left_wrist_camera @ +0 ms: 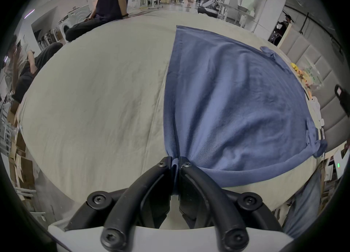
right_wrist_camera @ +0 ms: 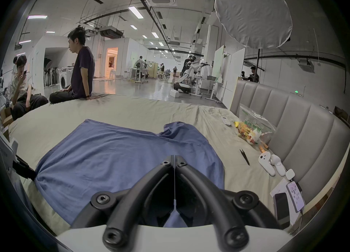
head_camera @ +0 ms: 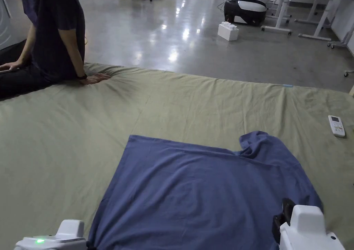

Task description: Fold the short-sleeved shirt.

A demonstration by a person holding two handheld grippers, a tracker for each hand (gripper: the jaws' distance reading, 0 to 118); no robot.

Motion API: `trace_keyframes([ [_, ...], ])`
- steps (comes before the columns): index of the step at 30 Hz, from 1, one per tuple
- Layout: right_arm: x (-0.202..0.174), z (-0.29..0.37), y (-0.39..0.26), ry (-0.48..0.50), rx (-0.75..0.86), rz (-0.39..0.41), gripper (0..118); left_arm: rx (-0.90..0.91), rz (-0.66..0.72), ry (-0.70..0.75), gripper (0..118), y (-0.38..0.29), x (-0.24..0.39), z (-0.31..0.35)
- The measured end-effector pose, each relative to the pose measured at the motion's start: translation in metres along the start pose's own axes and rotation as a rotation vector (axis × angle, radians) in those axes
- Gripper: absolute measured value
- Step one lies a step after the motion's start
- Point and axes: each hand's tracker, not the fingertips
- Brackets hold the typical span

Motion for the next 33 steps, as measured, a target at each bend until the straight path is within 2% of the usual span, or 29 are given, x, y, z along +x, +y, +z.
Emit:
trace_keyframes([
  [3, 0.022, 0.009, -0.008, -0.024, -0.030, -0.017, 1, 0.019, -0.005, -0.004, 8, -0.003, -0.004, 0.009],
  [7, 0.055, 0.019, -0.029, -0.045, -0.169, -0.069, 2, 0.050, 0.023, -0.035, 8, -0.006, -0.014, 0.019],
  [8, 0.064, 0.021, -0.039, -0.042, -0.249, -0.105, 2, 0.058, 0.028, -0.041, 8, -0.006, -0.016, 0.022],
  [10, 0.079, 0.025, -0.051, -0.070, -0.304, -0.095, 5, 0.069, 0.028, -0.040, 8, -0.007, -0.011, 0.028],
  [12, 0.091, 0.027, -0.071, -0.065, -0.395, -0.094, 25, 0.060, 0.015, -0.040, 8, -0.010, -0.011, 0.025],
  [13, 0.095, 0.027, -0.079, -0.063, -0.425, -0.097, 41, 0.055, 0.015, -0.039, 8, -0.010, -0.009, 0.027],
  [16, 0.095, 0.035, -0.091, -0.054, -0.531, -0.096, 72, 0.054, 0.010, -0.036, 8, -0.015, -0.006, 0.027],
  [17, 0.094, 0.033, -0.099, -0.063, -0.561, -0.099, 78, 0.052, 0.009, -0.034, 8, -0.014, -0.005, 0.027],
  [18, 0.093, 0.032, -0.105, -0.060, -0.571, -0.105, 79, 0.052, 0.008, -0.033, 8, -0.015, -0.005, 0.027],
  [20, 0.094, 0.020, -0.127, -0.028, -0.606, -0.121, 79, 0.053, 0.007, -0.032, 8, -0.016, -0.004, 0.027],
  [23, 0.087, 0.007, -0.139, -0.036, -0.671, -0.121, 79, 0.052, 0.013, -0.033, 8, -0.015, -0.004, 0.027],
  [26, 0.086, 0.003, -0.140, -0.024, -0.665, -0.139, 71, 0.051, 0.020, -0.035, 8, -0.014, -0.005, 0.026],
  [27, 0.084, 0.008, -0.128, -0.006, -0.670, -0.136, 64, 0.051, 0.022, -0.035, 8, -0.015, -0.004, 0.026],
  [28, 0.083, 0.009, -0.124, 0.032, -0.671, -0.144, 45, 0.052, 0.023, -0.036, 8, -0.015, -0.004, 0.026],
  [29, 0.081, 0.009, -0.121, 0.020, -0.668, -0.134, 30, 0.051, 0.024, -0.037, 8, -0.014, -0.005, 0.025],
  [31, 0.081, 0.007, -0.118, 0.005, -0.678, -0.035, 10, 0.050, 0.025, -0.040, 8, -0.014, -0.005, 0.024],
  [32, 0.084, 0.008, -0.116, -0.014, -0.692, -0.010, 7, 0.050, 0.027, -0.041, 8, -0.015, -0.005, 0.025],
  [33, 0.087, 0.009, -0.114, -0.003, -0.694, -0.032, 7, 0.052, 0.030, -0.044, 8, -0.013, -0.008, 0.024],
])
